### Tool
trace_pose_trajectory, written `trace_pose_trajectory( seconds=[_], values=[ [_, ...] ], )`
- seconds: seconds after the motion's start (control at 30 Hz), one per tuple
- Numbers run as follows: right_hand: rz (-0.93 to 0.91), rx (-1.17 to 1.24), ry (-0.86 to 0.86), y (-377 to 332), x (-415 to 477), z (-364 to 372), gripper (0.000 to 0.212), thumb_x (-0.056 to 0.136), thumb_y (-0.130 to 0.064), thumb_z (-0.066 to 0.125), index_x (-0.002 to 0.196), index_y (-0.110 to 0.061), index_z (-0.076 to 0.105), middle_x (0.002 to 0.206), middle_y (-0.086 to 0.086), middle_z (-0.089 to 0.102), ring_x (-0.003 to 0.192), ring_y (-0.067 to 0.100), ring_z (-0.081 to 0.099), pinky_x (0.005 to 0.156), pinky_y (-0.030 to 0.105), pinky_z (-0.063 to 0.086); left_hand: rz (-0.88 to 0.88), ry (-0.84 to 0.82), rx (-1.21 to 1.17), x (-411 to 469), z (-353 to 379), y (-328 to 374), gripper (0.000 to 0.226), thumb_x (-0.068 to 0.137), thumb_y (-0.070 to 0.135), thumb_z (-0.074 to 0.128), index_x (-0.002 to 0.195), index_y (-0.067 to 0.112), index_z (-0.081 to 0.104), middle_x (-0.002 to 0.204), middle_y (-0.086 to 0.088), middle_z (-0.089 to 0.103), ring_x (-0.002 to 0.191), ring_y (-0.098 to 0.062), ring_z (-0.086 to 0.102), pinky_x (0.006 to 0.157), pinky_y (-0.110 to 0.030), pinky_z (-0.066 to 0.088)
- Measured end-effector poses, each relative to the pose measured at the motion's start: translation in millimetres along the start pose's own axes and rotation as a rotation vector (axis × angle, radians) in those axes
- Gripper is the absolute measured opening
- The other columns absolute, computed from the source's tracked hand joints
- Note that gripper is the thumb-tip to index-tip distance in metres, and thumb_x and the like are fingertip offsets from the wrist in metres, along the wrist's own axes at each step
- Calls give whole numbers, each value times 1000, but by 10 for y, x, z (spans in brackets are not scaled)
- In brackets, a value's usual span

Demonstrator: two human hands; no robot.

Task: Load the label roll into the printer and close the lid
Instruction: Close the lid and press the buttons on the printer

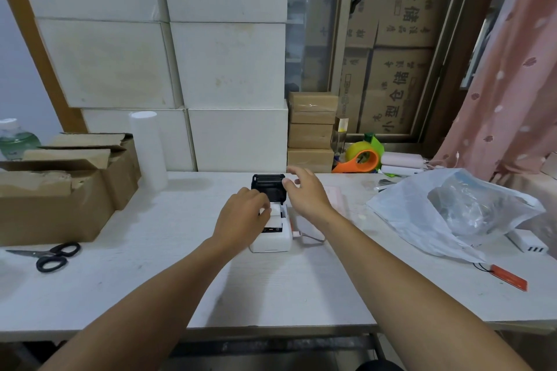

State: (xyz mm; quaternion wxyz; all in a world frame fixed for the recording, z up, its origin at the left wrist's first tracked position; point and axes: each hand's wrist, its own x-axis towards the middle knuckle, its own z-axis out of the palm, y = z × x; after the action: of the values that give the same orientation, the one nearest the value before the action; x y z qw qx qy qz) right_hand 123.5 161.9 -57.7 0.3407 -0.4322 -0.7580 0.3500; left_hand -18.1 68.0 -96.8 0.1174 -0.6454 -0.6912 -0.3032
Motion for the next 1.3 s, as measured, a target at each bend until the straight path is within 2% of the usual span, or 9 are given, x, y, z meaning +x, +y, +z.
trace_pose_trajectory(
  seconds=[0.07, 0.17, 0.4, 0.5, 0.63, 0.77, 0.93, 1.1, 1.3],
  values=[
    [4, -27, -73, -21, 5, 32, 48, 109, -35, 45, 156, -24, 45, 161, -4, 43, 146, 19, 40, 118, 38, 36, 53, 38, 54, 0, 22, -20, 5, 89, 16, 70, 85, 14, 71, 93, 1, 69, 88, -25, 59, 71, -38, 50],
    [45, -7, -140, -31, 5, 67, 52, 110, -40, 42, 159, -24, 40, 163, 0, 43, 148, 21, 41, 120, 41, 35, 137, 87, 142, -11, 27, -25, 11, 88, 17, 73, 77, 13, 71, 84, -1, 65, 76, -26, 57, 63, -41, 50],
    [32, 107, -96, -13, -29, 12, 34, 111, -38, 41, 138, -24, 58, 133, -6, 61, 110, 11, 55, 89, 26, 40, 192, 113, 151, -85, -5, -63, 39, 98, 31, 44, 75, 16, 72, 77, 3, 65, 72, -23, 54, 64, -40, 47],
    [26, 122, -64, 18, -36, 9, 24, 110, -37, 44, 122, -26, 61, 118, -9, 61, 94, 1, 56, 74, 19, 41, 230, 148, 124, -106, -75, -62, 32, 96, 29, 51, 77, 15, 72, 77, 3, 67, 71, -22, 54, 63, -37, 47],
    [21, 110, -27, 40, -48, 9, 23, 107, -37, 50, 112, -22, 68, 107, -11, 67, 96, 9, 60, 75, 22, 43, 282, 236, 73, -98, -165, -52, 20, 92, 17, 62, 75, 11, 70, 74, 0, 63, 69, -23, 51, 60, -35, 45],
    [57, 110, -30, 67, -63, 9, 22, 101, -38, 63, 96, -19, 74, 101, -12, 72, 96, 10, 64, 77, 26, 47, 65, 255, -54, -70, -267, -5, 18, 95, 18, 64, 78, 11, 67, 77, 1, 61, 77, -21, 51, 60, -35, 44],
    [53, 37, -55, 141, -95, 33, 5, 92, -20, 72, 91, -17, 76, 96, -5, 75, 93, 13, 67, 75, 25, 50, -254, 189, -259, -43, -268, -22, 15, 98, 23, 57, 86, 19, 64, 91, 9, 60, 93, -13, 51, 73, -32, 48],
    [65, 21, -55, 183, -72, 55, 8, 88, -21, 77, 94, -24, 72, 104, -5, 72, 94, 16, 67, 70, 24, 46, -296, 94, -305, -97, -176, -107, 14, 99, 24, 54, 91, 24, 65, 99, 13, 60, 99, -12, 53, 77, -28, 45],
    [80, 28, -83, 220, -67, 46, 11, 91, -25, 74, 102, -21, 72, 108, -7, 69, 94, 9, 62, 70, 19, 44, -258, 105, -286, -131, -126, -157, 9, 97, 22, 60, 94, 23, 68, 100, 13, 60, 100, -11, 52, 76, -28, 44]
  ],
)
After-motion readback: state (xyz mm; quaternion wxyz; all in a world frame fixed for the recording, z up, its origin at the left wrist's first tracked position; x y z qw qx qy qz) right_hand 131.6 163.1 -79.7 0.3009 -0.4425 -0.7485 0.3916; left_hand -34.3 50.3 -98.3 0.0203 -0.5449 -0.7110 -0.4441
